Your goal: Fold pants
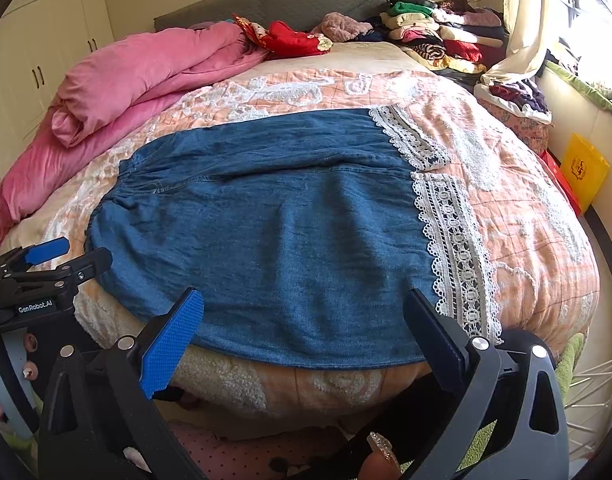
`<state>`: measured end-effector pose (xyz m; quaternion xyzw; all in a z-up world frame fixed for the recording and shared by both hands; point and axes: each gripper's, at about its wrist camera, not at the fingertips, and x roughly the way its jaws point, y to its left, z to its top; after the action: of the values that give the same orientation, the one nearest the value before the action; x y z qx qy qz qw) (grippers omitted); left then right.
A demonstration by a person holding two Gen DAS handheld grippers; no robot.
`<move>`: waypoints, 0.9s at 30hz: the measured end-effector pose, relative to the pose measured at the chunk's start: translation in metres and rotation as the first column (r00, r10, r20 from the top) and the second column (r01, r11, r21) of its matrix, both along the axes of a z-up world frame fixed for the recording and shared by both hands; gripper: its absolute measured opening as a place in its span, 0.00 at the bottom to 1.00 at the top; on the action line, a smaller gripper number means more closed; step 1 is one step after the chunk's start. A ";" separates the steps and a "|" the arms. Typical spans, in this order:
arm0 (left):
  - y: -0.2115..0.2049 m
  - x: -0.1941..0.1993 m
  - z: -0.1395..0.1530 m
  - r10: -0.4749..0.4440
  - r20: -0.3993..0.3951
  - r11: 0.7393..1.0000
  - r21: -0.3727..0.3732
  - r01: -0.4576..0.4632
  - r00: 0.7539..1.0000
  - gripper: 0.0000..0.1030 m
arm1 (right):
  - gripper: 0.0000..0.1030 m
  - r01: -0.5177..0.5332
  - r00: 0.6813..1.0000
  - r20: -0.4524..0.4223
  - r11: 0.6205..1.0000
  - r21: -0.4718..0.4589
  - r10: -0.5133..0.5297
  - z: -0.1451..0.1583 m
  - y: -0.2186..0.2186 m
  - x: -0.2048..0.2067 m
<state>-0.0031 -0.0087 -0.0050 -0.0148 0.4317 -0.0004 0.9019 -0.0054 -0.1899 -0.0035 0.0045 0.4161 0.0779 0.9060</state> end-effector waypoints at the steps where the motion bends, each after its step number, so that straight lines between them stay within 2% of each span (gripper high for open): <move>1: 0.001 0.000 0.000 0.000 0.000 1.000 -0.001 0.000 1.000 0.91 | 0.96 0.000 1.000 0.001 1.000 -0.001 0.000 0.001 0.000 -0.001; 27: -0.001 0.000 0.001 0.002 -0.002 1.000 -0.002 -0.002 1.000 0.91 | 0.96 0.004 1.000 0.013 1.000 -0.010 -0.004 0.007 -0.002 -0.002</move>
<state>-0.0026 -0.0099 -0.0041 -0.0162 0.4324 0.0000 0.9015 -0.0071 -0.1918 0.0038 0.0005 0.4104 0.0740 0.9089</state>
